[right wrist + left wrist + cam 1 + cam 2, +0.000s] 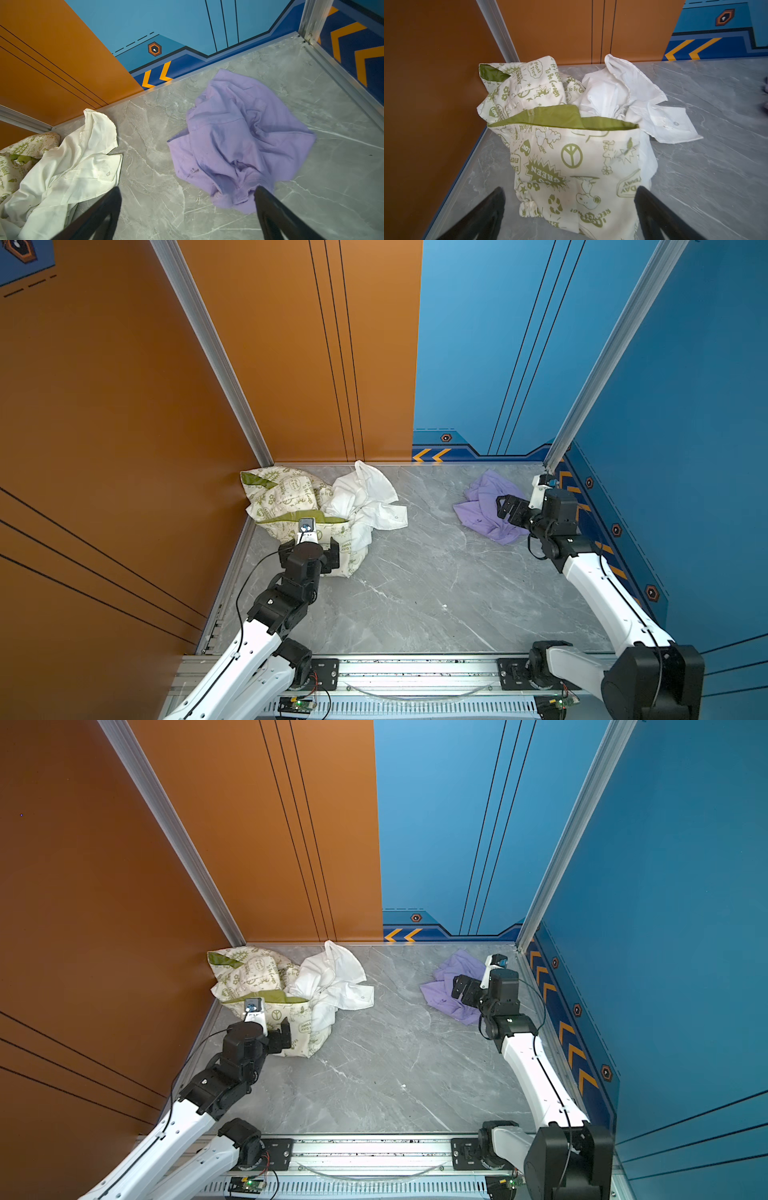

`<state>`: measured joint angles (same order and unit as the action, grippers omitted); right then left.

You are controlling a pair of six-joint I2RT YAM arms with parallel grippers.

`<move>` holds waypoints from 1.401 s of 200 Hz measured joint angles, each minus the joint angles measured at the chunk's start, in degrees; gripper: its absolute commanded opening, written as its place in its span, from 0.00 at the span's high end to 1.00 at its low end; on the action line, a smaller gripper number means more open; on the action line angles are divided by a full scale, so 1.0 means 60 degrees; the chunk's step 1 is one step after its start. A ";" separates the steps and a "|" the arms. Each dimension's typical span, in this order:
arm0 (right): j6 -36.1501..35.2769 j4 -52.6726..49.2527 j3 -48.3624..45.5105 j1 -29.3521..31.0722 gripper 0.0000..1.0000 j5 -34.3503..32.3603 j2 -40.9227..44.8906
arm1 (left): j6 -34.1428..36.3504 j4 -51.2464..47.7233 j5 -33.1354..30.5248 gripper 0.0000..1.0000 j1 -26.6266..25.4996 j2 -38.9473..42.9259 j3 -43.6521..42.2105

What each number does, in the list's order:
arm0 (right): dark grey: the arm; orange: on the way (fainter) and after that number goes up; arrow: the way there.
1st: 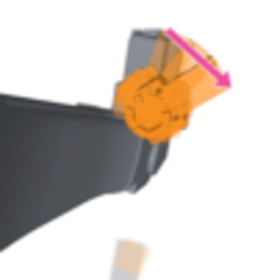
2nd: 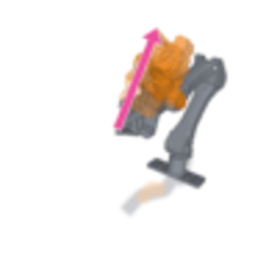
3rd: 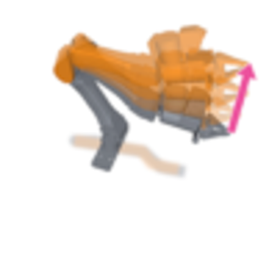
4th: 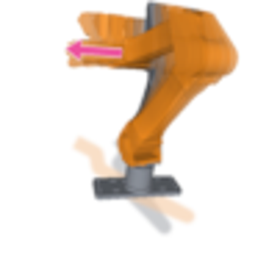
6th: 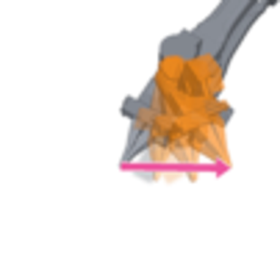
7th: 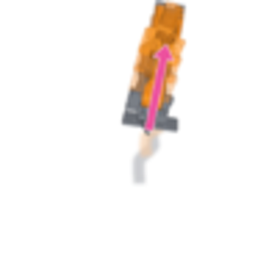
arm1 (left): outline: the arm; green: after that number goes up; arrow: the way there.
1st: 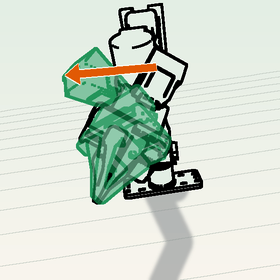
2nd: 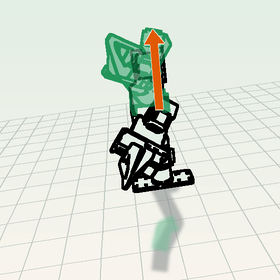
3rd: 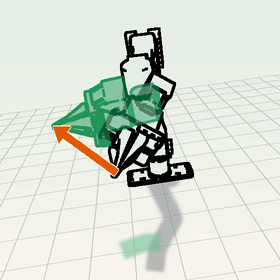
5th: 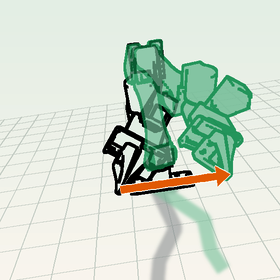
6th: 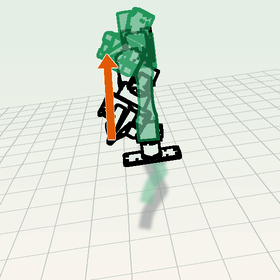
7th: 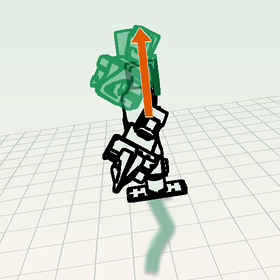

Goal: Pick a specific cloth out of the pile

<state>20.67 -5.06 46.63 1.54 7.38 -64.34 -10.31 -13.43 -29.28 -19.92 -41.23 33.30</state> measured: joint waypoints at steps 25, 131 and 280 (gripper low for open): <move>-0.0280 0.1089 -0.1257 -0.0007 0.00 -0.0397 0.0299 | -0.0036 0.1297 0.0586 0.02 0.1523 -0.0732 -0.0219; -0.2193 0.5982 -0.4313 -0.0015 0.00 -0.1366 -0.1548 | 0.0251 0.6451 0.1413 0.02 0.3249 -0.3967 -0.2120; -0.3198 0.9985 -0.4495 -0.0160 0.00 -0.1166 -0.4007 | 0.1472 1.2488 0.1778 0.02 0.2743 -0.8098 -0.2769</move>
<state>1.48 54.85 19.66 0.58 0.38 -88.38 -1.48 61.49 -18.61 -3.46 -89.82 16.69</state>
